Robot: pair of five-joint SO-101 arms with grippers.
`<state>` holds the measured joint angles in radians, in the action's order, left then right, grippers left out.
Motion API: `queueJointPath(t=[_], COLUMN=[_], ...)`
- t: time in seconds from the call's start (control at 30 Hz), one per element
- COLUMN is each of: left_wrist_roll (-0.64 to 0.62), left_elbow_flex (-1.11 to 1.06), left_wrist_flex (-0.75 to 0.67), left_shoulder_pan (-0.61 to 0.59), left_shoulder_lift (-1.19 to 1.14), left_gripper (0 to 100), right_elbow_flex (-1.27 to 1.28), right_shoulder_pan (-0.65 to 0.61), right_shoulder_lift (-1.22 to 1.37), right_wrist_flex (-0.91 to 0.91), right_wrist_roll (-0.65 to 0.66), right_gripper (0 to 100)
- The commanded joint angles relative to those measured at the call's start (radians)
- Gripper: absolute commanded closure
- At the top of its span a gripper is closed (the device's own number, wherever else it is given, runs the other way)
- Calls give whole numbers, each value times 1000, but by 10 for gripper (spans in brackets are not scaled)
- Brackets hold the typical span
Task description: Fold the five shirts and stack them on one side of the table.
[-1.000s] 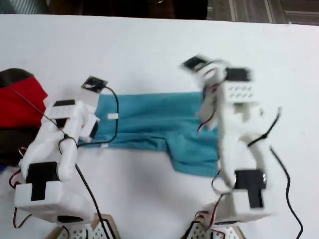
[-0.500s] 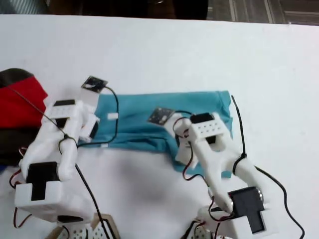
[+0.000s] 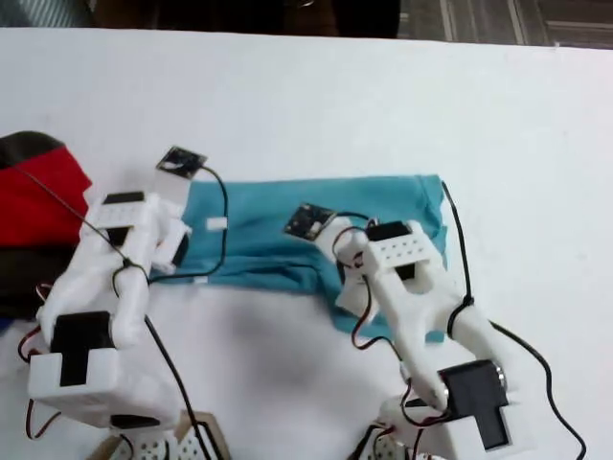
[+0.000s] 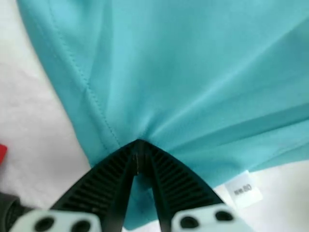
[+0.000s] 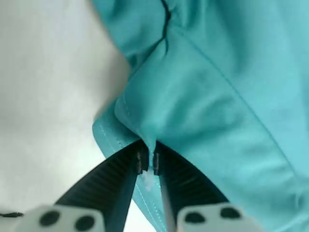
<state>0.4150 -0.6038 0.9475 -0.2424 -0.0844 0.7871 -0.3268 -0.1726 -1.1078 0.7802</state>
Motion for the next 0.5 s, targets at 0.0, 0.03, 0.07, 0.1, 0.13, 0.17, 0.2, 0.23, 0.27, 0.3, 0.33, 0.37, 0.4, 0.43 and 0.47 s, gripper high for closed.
queueJointPath(t=[0.0,0.03,0.07,0.1,0.13,0.17,0.2,0.23,0.27,0.3,0.33,0.37,0.4,0.43,0.47], left_wrist_roll=[-9,-9,-9,-9,-9,-9,-9,-9,-9,-9,-9,-9,-9,-9,-9], left_elbow_flex=[2,2,2,2,2,2,2,2,2,2,2,2,2,2,2], left_wrist_flex=[-20,-20,-20,-20,-20,-20,-20,-20,-20,-20,-20,-20,-20,-20,-20], left_shoulder_pan=[-17,-17,-17,-17,-17,-17,-17,-17,-17,-17,-17,-17,-17,-17,-17], left_shoulder_lift=[-3,-3,-3,-3,-3,-3,-3,-3,-3,-3,-3,-3,-3,-3,-3], left_gripper=[974,974,974,974,974,974,974,974,974,974,974,974,974,974,974], right_elbow_flex=[-28,-28,-28,-28,-28,-28,-28,-28,-23,-20,-20,-18,-9,9,32], right_shoulder_pan=[-10,-10,-10,-10,-10,-10,-10,-10,-12,-12,-12,-13,-16,-19,-19], right_shoulder_lift=[-99,-122,-147,-173,-202,-228,-251,-268,-282,-286,-286,-282,-277,-277,-278], right_wrist_flex=[-42,-54,-70,-84,-96,-108,-124,-140,-157,-176,-197,-219,-232,-237,-237], right_wrist_roll=[3,3,6,9,11,11,11,11,11,11,11,11,8,6,6], right_gripper=[979,979,979,979,979,980,980,980,980,980,979,979,979,979,979])
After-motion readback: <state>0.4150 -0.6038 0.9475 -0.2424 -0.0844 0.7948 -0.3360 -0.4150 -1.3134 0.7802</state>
